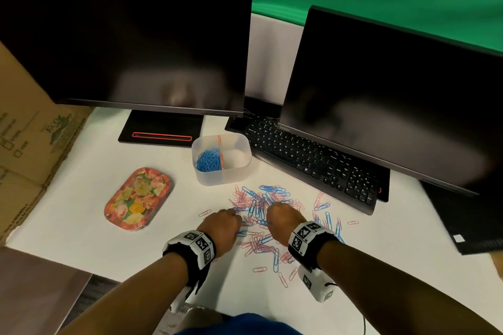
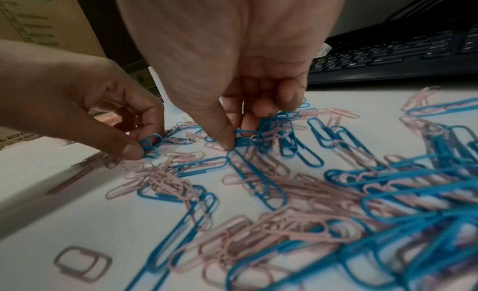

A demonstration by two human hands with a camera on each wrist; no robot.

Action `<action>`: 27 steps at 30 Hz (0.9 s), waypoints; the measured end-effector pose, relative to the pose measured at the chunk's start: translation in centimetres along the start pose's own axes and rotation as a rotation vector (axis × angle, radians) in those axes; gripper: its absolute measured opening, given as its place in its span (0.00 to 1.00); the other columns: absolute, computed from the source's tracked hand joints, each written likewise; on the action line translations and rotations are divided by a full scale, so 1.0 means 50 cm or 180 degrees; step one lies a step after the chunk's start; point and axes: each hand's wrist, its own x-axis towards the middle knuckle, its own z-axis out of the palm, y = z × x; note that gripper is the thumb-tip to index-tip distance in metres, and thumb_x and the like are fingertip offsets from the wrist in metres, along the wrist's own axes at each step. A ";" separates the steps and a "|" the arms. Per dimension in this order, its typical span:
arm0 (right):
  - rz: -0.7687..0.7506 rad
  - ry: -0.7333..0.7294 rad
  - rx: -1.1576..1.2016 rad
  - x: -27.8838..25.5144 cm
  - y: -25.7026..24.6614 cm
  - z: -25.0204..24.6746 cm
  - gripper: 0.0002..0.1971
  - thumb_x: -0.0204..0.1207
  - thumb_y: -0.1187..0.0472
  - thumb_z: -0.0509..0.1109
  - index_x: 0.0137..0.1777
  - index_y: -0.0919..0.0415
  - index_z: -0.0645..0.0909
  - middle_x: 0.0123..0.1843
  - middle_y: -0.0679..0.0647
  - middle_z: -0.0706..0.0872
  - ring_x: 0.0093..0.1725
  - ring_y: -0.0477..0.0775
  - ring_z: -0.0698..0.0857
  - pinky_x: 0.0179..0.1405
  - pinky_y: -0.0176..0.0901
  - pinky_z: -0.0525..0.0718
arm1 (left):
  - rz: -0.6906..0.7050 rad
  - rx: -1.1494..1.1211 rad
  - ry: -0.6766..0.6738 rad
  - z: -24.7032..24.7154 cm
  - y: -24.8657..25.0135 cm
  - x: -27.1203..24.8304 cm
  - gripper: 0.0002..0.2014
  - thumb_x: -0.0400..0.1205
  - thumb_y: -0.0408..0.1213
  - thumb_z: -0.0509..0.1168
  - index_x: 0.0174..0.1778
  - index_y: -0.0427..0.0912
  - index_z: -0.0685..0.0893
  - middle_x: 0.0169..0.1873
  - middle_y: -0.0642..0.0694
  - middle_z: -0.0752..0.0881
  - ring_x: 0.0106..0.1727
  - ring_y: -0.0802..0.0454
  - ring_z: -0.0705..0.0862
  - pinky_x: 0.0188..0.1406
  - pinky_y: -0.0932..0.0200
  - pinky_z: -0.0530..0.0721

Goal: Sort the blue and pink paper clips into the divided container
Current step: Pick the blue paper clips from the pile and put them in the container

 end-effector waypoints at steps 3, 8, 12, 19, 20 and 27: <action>-0.0087 -0.0024 0.0156 -0.005 0.002 -0.006 0.09 0.75 0.73 0.62 0.50 0.61 0.79 0.53 0.60 0.82 0.53 0.62 0.83 0.49 0.46 0.82 | -0.0013 -0.0061 0.0021 -0.001 0.000 0.000 0.07 0.80 0.35 0.58 0.50 0.41 0.80 0.55 0.42 0.82 0.57 0.41 0.81 0.50 0.50 0.79; 0.0120 -0.0052 0.0432 -0.003 0.000 -0.010 0.14 0.74 0.74 0.63 0.57 0.61 0.79 0.58 0.59 0.83 0.56 0.61 0.84 0.49 0.43 0.82 | -0.0046 -0.0143 0.0078 -0.002 0.004 -0.003 0.07 0.79 0.33 0.58 0.49 0.41 0.79 0.52 0.41 0.84 0.53 0.39 0.83 0.47 0.51 0.79; 0.0303 -0.0147 0.0504 0.003 0.000 -0.007 0.15 0.75 0.73 0.65 0.60 0.61 0.81 0.60 0.60 0.83 0.57 0.62 0.85 0.55 0.48 0.86 | -0.0133 -0.0493 0.0204 0.006 -0.004 -0.008 0.08 0.78 0.33 0.57 0.51 0.44 0.76 0.49 0.42 0.85 0.49 0.40 0.83 0.42 0.55 0.77; 0.0427 -0.0163 0.0452 0.006 -0.001 -0.001 0.10 0.75 0.70 0.67 0.54 0.64 0.83 0.55 0.61 0.86 0.53 0.62 0.86 0.50 0.48 0.87 | -0.0240 -0.1015 0.0498 0.009 -0.011 -0.015 0.13 0.80 0.33 0.58 0.58 0.46 0.79 0.52 0.44 0.83 0.53 0.42 0.82 0.47 0.56 0.75; 0.0420 -0.0175 0.0466 0.006 0.000 -0.001 0.09 0.75 0.69 0.67 0.53 0.64 0.84 0.54 0.60 0.86 0.53 0.62 0.86 0.49 0.47 0.87 | -0.0266 -0.1121 0.0552 0.007 -0.011 -0.016 0.12 0.80 0.33 0.58 0.56 0.45 0.80 0.49 0.44 0.82 0.52 0.42 0.82 0.45 0.57 0.74; 0.0350 0.0005 0.1598 -0.005 0.022 -0.039 0.04 0.71 0.63 0.74 0.38 0.55 0.84 0.39 0.49 0.86 0.43 0.51 0.85 0.39 0.34 0.80 | -0.0804 -0.2574 0.0649 -0.018 -0.025 -0.009 0.03 0.75 0.35 0.65 0.36 0.42 0.83 0.30 0.45 0.84 0.34 0.49 0.79 0.40 0.57 0.77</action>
